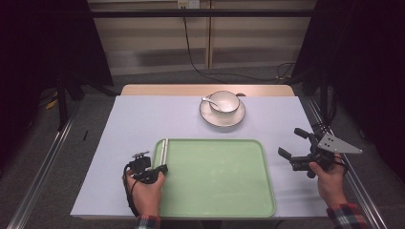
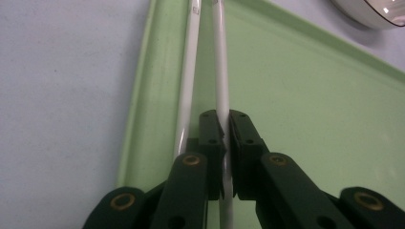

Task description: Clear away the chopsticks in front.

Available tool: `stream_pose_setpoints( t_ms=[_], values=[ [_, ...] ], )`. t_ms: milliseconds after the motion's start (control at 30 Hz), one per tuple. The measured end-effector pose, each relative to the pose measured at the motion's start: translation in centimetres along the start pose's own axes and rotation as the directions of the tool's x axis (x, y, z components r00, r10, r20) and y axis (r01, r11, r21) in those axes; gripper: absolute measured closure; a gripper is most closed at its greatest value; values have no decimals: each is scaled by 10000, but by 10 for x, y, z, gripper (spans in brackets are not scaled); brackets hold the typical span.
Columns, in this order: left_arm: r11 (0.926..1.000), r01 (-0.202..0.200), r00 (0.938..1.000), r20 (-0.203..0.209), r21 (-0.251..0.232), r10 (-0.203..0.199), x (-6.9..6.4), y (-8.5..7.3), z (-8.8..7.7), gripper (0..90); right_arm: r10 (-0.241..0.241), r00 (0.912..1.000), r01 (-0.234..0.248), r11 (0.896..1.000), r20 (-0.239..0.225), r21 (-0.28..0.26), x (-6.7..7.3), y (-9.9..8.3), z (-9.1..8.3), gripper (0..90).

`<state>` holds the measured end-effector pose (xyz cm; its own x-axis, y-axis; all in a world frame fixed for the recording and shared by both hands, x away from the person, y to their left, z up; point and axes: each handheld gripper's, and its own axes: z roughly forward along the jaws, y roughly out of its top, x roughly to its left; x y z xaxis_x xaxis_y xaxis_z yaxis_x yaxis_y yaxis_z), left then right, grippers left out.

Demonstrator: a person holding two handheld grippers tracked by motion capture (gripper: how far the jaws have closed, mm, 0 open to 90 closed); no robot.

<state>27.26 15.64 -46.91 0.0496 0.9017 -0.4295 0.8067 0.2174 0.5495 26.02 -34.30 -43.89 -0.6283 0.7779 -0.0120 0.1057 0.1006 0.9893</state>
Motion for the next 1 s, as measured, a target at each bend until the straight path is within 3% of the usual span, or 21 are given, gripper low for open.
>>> stream_pose_setpoints(
  t_ms=[33,433,1000],
  values=[
    [9999,-118,9997,-232,-40,117,-2,0,0,851,8,10000,-8,10000,-11,-17,0,0,0,18],
    [9994,-343,9979,-546,-83,338,-6,2,2,847,-52,10000,53,10000,-43,60,-1,0,-1,21],
    [9994,-355,9979,-542,-41,352,-6,3,3,844,-38,9999,39,10000,-130,66,-1,0,1,19]
  ],
)
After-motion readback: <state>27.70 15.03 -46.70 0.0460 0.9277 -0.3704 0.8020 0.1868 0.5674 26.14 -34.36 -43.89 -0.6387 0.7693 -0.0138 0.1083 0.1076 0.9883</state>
